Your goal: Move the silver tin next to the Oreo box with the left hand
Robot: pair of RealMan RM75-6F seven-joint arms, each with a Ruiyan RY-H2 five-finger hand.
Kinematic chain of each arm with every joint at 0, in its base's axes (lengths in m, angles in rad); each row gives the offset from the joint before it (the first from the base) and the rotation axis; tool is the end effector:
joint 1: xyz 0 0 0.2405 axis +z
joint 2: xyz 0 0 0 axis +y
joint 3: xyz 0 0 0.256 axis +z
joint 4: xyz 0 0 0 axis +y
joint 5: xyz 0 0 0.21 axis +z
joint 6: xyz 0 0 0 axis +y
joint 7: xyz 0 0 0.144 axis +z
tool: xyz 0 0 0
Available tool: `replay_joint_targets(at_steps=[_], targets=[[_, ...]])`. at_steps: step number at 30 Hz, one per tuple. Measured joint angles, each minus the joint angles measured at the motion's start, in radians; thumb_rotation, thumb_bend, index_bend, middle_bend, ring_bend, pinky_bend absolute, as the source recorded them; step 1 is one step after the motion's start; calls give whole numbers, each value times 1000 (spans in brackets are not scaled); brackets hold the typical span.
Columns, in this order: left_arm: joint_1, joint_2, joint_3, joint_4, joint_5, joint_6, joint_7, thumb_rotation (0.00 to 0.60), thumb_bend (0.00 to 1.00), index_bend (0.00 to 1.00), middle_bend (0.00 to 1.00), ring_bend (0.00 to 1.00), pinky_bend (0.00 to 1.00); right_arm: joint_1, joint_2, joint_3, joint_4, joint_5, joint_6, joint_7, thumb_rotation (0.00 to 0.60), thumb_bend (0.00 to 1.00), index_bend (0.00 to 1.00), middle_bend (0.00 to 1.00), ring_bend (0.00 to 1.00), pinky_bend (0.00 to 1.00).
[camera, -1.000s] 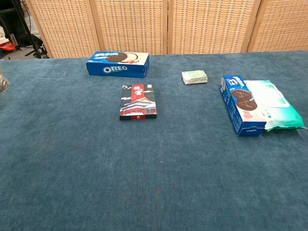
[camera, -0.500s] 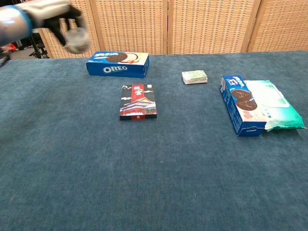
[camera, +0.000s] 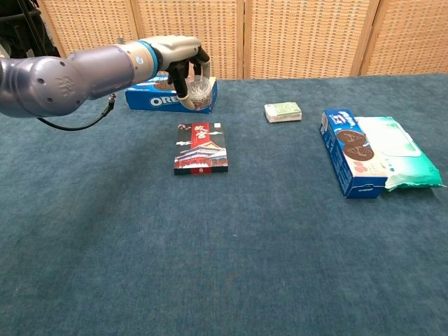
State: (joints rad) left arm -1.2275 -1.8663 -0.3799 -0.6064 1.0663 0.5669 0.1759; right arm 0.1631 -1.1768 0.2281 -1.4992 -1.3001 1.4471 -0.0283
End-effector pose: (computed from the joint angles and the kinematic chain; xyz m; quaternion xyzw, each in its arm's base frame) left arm -0.0506 0.5027 -0.0361 -0.7484 -0.3127 -0.3551 0.4647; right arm -0.3238 -0.2407 0.1865 0.5183 -0.3548 0.4057 0.6640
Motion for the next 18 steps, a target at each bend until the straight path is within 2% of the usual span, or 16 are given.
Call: replay_joint_targets(at_steps=[7, 18], targets=[[-47, -80, 2, 168, -17, -59, -15, 600, 320, 649, 541, 491, 586, -2, 1, 4, 1, 6, 5, 2, 600, 0, 0, 0, 0, 0], [-96, -162, -8, 336, -25, -120, -61, 600, 307, 649, 541, 488, 586, -2, 0, 7, 1, 15, 6, -1, 600, 0, 0, 0, 0, 0]])
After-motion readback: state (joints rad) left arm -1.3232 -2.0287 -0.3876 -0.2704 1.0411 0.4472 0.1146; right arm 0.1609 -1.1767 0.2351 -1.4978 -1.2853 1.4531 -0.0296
